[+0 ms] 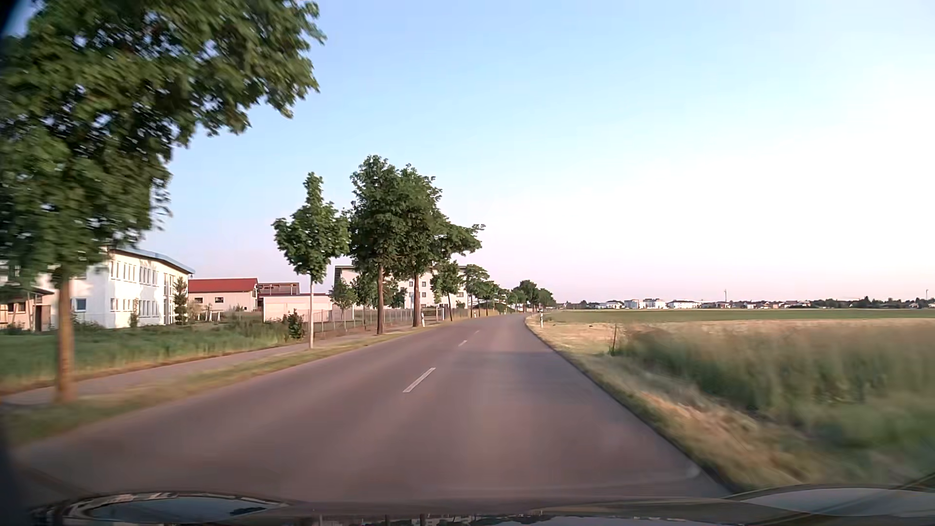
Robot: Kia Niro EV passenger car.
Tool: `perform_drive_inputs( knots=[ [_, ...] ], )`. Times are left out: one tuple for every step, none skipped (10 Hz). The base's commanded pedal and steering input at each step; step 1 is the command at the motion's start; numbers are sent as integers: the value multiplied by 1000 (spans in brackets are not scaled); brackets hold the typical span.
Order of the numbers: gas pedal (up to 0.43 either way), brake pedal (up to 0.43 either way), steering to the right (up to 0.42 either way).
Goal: Follow the waypoints while adhering to traffic rules and regulations
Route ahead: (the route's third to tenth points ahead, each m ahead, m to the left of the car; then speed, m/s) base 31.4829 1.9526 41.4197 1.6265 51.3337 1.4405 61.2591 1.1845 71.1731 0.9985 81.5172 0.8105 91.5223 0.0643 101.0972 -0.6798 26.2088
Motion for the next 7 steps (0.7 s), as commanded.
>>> perform_drive_inputs(
  knots=[
    [169,18,2],
    [157,18,2],
    [150,18,3],
    [150,12,3],
    [150,12,3],
    [150,18,4],
    [150,12,4]
  ],
)
